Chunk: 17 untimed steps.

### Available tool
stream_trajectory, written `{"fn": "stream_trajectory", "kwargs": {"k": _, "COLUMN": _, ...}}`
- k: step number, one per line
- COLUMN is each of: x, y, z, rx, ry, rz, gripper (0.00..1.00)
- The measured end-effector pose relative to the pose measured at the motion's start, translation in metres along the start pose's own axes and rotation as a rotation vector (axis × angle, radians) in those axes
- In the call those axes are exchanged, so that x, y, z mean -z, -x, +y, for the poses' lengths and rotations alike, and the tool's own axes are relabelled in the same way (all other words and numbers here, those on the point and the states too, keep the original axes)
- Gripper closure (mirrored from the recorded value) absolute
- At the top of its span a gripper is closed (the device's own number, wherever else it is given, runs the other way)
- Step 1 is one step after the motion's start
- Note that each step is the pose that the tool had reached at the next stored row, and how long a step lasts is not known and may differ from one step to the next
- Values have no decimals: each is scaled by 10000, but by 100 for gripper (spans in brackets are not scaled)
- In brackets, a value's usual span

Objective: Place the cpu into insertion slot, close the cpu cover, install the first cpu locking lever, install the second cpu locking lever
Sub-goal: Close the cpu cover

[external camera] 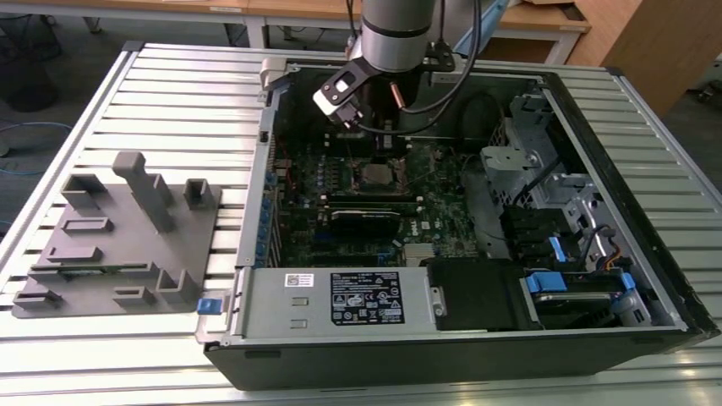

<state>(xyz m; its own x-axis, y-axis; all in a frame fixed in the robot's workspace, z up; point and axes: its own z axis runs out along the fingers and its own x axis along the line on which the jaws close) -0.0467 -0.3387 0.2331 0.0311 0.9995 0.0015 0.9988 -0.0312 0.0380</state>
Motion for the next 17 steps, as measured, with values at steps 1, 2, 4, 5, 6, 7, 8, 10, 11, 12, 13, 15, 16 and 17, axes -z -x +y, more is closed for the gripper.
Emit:
{"fn": "stream_trajectory", "kwargs": {"k": 1, "x": 0, "y": 0, "z": 0, "rx": 1, "ry": 1, "rz": 1, "gripper": 89}}
{"fn": "stream_trajectory", "kwargs": {"k": 2, "x": 0, "y": 0, "z": 0, "rx": 0, "ry": 0, "rz": 1, "gripper": 89}}
{"fn": "stream_trajectory", "kwargs": {"k": 4, "x": 1, "y": 0, "z": 0, "rx": 0, "ry": -1, "rz": -1, "gripper": 89}}
{"fn": "stream_trajectory", "kwargs": {"k": 5, "x": 2, "y": 0, "z": 0, "rx": 0, "ry": -1, "rz": -2, "gripper": 89}}
{"fn": "stream_trajectory", "kwargs": {"k": 6, "x": 2, "y": 0, "z": 0, "rx": 0, "ry": -1, "rz": -1, "gripper": 89}}
{"fn": "stream_trajectory", "kwargs": {"k": 7, "x": 2, "y": 0, "z": 0, "rx": 0, "ry": -1, "rz": -1, "gripper": 89}}
{"fn": "stream_trajectory", "kwargs": {"k": 8, "x": 5, "y": 0, "z": 0, "rx": 0, "ry": -2, "rz": -4, "gripper": 89}}
{"fn": "stream_trajectory", "kwargs": {"k": 10, "x": 18, "y": 1, "z": 0, "rx": 1, "ry": -2, "rz": -5, "gripper": 89}}
{"fn": "stream_trajectory", "kwargs": {"k": 11, "x": 26, "y": 0, "z": 1, "rx": 0, "ry": -1, "rz": -2, "gripper": 89}}
{"fn": "stream_trajectory", "kwargs": {"k": 12, "x": 37, "y": 0, "z": 1, "rx": 1, "ry": -2, "rz": -3, "gripper": 89}}
{"fn": "stream_trajectory", "kwargs": {"k": 13, "x": 47, "y": 0, "z": 1, "rx": 0, "ry": -2, "rz": -3, "gripper": 89}}
{"fn": "stream_trajectory", "kwargs": {"k": 15, "x": 60, "y": 0, "z": 2, "rx": 1, "ry": -1, "rz": -2, "gripper": 89}}
{"fn": "stream_trajectory", "kwargs": {"k": 16, "x": 59, "y": 0, "z": 2, "rx": 1, "ry": 0, "rz": 0, "gripper": 89}}
{"fn": "stream_trajectory", "kwargs": {"k": 17, "x": 61, "y": 0, "z": 2, "rx": 0, "ry": -1, "rz": -1, "gripper": 89}}
